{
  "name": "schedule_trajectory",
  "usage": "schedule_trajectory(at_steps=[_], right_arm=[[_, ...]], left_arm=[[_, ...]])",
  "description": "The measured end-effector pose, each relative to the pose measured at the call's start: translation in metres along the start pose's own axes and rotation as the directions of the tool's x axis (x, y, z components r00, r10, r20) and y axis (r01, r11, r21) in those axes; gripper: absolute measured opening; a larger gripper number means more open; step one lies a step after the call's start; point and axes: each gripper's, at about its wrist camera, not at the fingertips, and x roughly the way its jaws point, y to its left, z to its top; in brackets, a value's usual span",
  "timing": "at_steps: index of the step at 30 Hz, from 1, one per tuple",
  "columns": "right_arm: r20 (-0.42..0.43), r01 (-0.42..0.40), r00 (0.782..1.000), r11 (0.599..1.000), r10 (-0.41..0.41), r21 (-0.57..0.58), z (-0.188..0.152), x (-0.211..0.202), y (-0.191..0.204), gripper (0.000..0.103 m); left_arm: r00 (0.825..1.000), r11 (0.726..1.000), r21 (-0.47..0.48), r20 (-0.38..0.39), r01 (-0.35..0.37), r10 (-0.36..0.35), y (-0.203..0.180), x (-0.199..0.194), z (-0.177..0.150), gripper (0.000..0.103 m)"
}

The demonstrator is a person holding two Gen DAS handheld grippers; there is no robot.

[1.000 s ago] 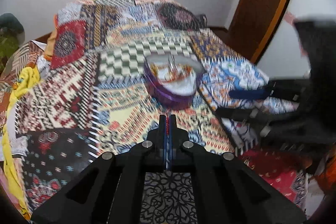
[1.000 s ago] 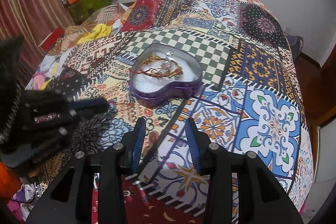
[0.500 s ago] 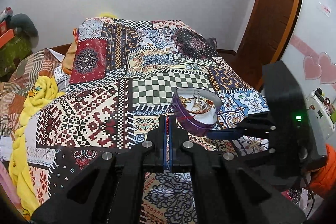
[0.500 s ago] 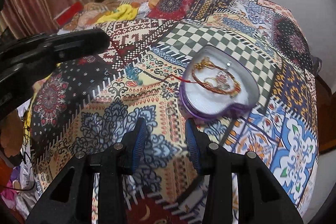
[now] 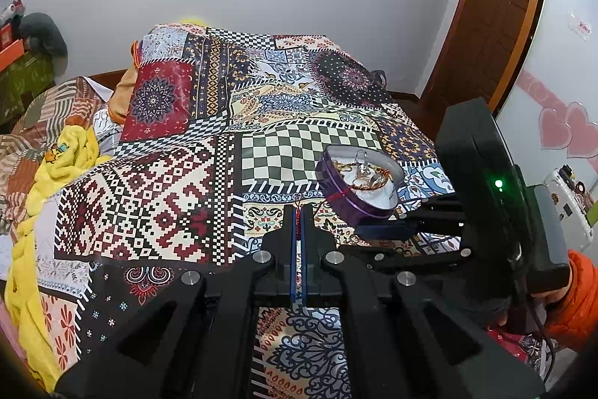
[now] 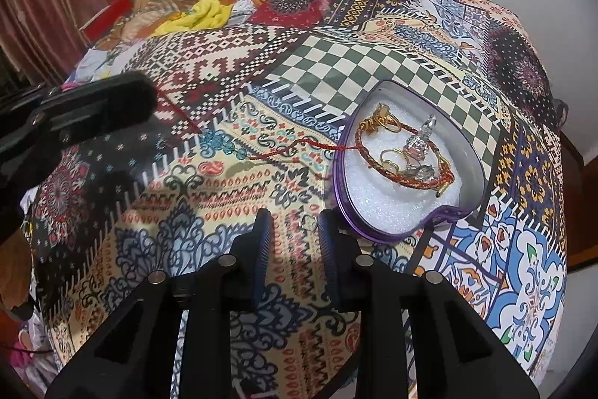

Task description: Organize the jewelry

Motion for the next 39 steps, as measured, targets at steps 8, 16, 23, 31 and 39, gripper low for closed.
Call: schedule_trajectory(at_steps=[8, 16, 23, 31, 39], right_arm=[[-0.004, 0.006, 1.0, 1.0, -0.006, 0.003, 0.001, 0.005, 0.001, 0.01], [0.01, -0.004, 1.0, 1.0, 0.004, 0.016, -0.001, -0.005, -0.004, 0.009], [0.098, 0.007, 0.995, 0.998, -0.013, 0.066, -0.009, -0.044, -0.022, 0.009], [0.197, 0.011, 0.98, 0.993, -0.034, 0.119, -0.012, -0.085, -0.047, 0.009], [0.266, 0.008, 0.963, 0.988, -0.049, 0.152, -0.007, -0.103, -0.065, 0.009]], left_arm=[[1.0, 1.0, -0.009, -0.015, 0.002, -0.002, 0.004, 0.006, -0.002, 0.0], [1.0, 1.0, 0.005, 0.003, 0.011, -0.011, -0.004, -0.002, 0.008, 0.0], [0.998, 0.999, 0.036, 0.043, 0.033, -0.035, -0.022, -0.013, 0.032, 0.0], [0.992, 0.993, 0.078, 0.085, 0.088, -0.095, -0.053, -0.02, 0.065, 0.0], [0.988, 0.987, 0.097, 0.077, 0.128, -0.135, -0.077, -0.001, 0.083, 0.0]])
